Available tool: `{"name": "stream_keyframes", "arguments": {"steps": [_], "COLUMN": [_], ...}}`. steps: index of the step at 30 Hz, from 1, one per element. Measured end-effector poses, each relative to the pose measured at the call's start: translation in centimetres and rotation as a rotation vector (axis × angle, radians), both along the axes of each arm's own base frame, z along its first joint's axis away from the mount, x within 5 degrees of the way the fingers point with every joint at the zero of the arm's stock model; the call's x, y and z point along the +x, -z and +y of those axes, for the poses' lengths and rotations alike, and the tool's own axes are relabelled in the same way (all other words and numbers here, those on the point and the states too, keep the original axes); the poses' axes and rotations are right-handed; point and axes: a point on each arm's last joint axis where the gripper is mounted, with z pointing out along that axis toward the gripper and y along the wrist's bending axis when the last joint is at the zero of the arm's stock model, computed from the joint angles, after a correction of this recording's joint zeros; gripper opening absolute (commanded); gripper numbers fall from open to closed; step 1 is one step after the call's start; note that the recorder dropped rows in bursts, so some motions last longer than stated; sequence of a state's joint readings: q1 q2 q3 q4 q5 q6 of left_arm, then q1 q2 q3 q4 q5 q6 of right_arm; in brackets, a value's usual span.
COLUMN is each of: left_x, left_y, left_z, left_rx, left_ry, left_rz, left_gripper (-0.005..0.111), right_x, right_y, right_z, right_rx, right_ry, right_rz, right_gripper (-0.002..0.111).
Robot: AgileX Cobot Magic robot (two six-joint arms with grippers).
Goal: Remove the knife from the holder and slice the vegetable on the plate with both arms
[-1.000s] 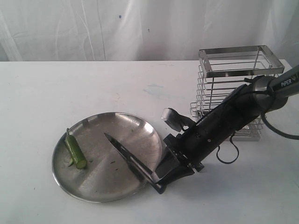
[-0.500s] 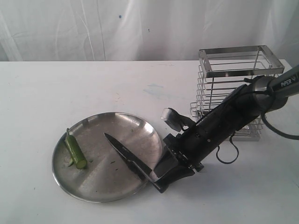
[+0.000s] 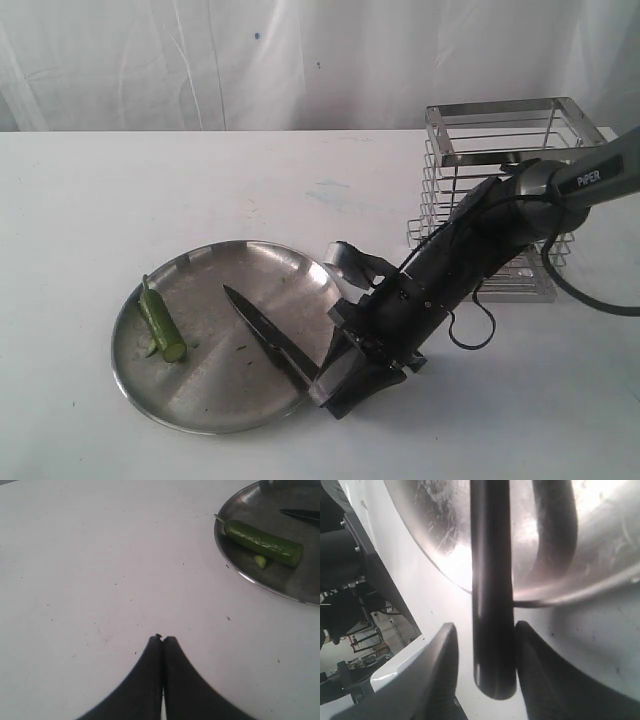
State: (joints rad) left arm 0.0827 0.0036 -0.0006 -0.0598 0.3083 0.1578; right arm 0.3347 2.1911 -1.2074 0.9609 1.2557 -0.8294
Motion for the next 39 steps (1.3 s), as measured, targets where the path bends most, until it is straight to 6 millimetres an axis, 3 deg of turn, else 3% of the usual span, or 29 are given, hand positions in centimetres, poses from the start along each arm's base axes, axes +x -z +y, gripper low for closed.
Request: {"name": "stream_keyframes", "arguments": {"steps": [6,13,20,27,31,39], "left_x": [0.0,0.0,0.0,0.0,0.0,0.0], "left_y": [0.0,0.0,0.0,0.0,0.0,0.0], "left_z": [0.0,0.0,0.0,0.0,0.0,0.0], "left_rx": [0.0,0.0,0.0,0.0,0.0,0.0], "left_ry": [0.0,0.0,0.0,0.0,0.0,0.0], "left_rz": [0.0,0.0,0.0,0.0,0.0,0.0], "left_gripper": [0.0,0.0,0.0,0.0,0.0,0.0], "right_x": [-0.3,-0.4,-0.7,-1.6,-3.1,-9.3], "right_y": [0.1,0.1,-1.4,-9.1,-12.0,-16.6], "right_z": [0.5,0.6,0.4,0.2,-0.1,-3.3], "right_rx": [-0.025,-0.014,-0.043,-0.031,-0.086,-0.223], "right_ry": [-0.027,-0.051,-0.102,-0.122,-0.146,-0.002], "right_rz": [-0.009,-0.022,-0.11,-0.334,-0.419,-0.716], "right_gripper": [0.0,0.0,0.0,0.0,0.0,0.0]}}
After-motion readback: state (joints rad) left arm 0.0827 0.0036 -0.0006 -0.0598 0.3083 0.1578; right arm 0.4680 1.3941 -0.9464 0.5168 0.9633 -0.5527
